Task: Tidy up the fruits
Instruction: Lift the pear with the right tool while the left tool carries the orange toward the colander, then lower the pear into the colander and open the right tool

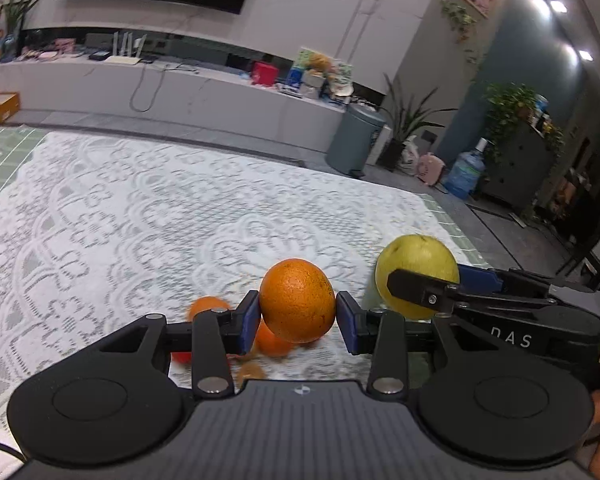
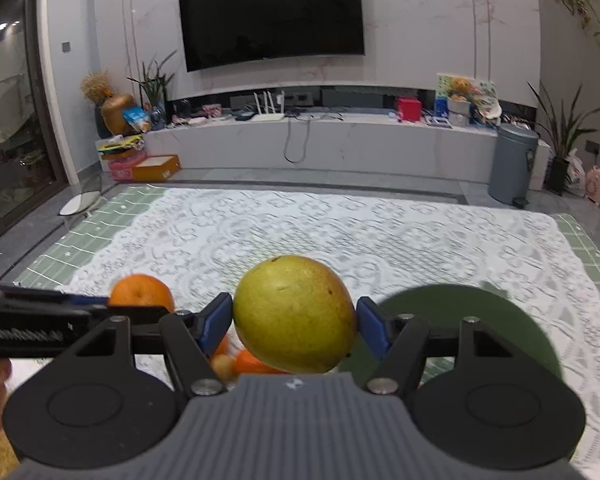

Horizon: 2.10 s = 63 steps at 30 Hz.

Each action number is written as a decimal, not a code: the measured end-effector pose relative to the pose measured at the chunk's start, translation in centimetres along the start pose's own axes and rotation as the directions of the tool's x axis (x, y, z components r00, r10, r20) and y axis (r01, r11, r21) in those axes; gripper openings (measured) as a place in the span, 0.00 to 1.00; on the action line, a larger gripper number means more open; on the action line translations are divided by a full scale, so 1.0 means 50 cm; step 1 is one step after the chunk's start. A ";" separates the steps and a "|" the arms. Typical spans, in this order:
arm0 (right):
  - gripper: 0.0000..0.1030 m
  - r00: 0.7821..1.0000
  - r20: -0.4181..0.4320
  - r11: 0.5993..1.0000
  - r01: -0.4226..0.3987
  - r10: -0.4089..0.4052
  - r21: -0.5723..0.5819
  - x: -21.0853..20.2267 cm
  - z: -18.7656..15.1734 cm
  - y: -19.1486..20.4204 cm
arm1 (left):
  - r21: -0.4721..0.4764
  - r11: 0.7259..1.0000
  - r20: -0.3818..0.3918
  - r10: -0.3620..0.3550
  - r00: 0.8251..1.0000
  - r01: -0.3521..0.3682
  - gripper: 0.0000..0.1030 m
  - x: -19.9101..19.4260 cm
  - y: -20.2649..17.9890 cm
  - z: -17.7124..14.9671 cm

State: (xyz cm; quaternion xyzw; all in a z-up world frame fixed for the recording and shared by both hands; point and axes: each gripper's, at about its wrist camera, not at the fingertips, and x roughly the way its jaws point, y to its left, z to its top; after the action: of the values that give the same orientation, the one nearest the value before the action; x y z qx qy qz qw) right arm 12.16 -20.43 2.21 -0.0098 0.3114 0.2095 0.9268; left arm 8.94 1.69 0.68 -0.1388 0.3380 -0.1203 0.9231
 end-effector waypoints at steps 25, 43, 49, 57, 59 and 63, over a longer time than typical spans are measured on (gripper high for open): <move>0.63 0.944 -0.330 0.990 -0.041 -0.005 -0.133 -0.024 -0.031 -0.172 | 0.171 0.978 -0.164 -0.094 0.982 0.122 0.44 0.118 -0.167 0.006; 0.63 0.915 -0.404 0.944 -0.135 0.003 -0.300 0.092 0.003 -0.159 | 0.162 0.984 -0.220 -0.034 0.975 0.071 0.44 0.178 -0.154 0.043; 0.63 0.911 -0.412 0.922 -0.167 0.009 -0.348 0.129 0.018 -0.158 | 0.159 0.985 -0.231 -0.030 0.973 0.068 0.44 0.190 -0.149 0.051; 0.63 0.909 -0.418 0.906 -0.176 -0.001 -0.386 0.162 0.038 -0.163 | 0.159 0.985 -0.238 -0.034 0.971 0.073 0.44 0.202 -0.145 0.058; 0.63 0.907 -0.420 0.915 -0.166 -0.004 -0.367 0.171 0.044 -0.173 | 0.154 0.985 -0.240 -0.039 0.970 0.078 0.44 0.205 -0.143 0.060; 0.63 0.902 -0.431 0.940 -0.156 0.010 -0.303 0.192 0.051 -0.192 | 0.140 0.987 -0.242 -0.044 0.969 0.080 0.44 0.212 -0.138 0.060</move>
State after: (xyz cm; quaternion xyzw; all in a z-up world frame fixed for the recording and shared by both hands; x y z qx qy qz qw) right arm 24.31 -25.14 -2.37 -0.1967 0.4654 0.2915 0.8123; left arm 17.89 -7.55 -1.08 -0.0649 0.4318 -0.1897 0.8794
